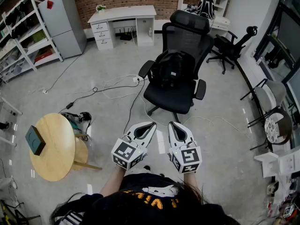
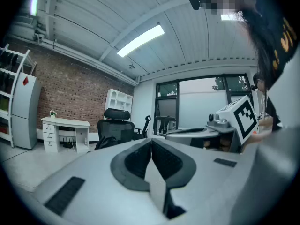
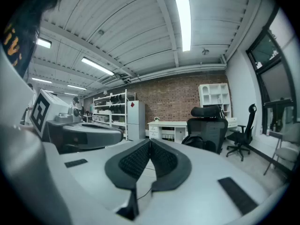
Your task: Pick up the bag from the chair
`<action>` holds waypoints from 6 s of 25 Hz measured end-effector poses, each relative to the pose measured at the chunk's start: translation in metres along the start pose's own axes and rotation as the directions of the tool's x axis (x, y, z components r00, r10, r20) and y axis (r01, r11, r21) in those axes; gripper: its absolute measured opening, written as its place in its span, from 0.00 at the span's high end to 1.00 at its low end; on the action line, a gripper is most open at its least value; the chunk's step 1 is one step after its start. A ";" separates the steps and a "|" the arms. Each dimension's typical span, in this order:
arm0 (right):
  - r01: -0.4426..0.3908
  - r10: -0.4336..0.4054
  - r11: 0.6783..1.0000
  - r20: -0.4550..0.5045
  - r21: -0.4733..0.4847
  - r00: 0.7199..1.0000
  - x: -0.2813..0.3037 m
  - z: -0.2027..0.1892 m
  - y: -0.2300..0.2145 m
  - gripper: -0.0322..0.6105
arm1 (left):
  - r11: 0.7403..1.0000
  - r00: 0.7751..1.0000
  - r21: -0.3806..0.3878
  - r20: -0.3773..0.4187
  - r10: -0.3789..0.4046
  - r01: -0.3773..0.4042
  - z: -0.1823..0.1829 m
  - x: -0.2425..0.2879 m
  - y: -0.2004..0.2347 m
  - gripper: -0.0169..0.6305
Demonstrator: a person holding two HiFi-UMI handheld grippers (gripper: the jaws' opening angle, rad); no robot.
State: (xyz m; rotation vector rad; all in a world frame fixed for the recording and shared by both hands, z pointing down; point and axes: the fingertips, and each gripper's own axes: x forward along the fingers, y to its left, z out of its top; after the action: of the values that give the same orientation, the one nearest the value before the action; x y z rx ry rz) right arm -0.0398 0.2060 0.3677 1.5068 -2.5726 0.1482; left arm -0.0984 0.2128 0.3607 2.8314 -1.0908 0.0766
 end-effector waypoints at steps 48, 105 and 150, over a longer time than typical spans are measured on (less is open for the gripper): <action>-0.012 0.014 0.999 -0.045 0.050 0.999 0.105 -0.019 -0.100 0.94 | 0.998 0.998 -0.023 -0.040 0.055 -0.056 -0.016 0.116 0.099 0.96; -0.133 0.137 0.990 -0.085 0.041 0.987 0.342 -0.011 -0.339 0.94 | 0.983 0.979 -0.015 -0.100 0.180 -0.182 0.002 0.376 0.275 0.96; -0.531 0.072 0.791 -0.815 -0.305 0.575 0.629 -0.199 -0.484 0.37 | 0.975 0.969 -0.089 -0.162 0.185 -0.201 -0.020 0.412 0.419 0.96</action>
State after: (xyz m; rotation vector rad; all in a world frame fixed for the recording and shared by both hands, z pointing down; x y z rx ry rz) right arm 0.0965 -0.5365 0.6823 0.5431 -1.8781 0.0893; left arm -0.0746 -0.3685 0.4494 2.5717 -1.2916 0.2402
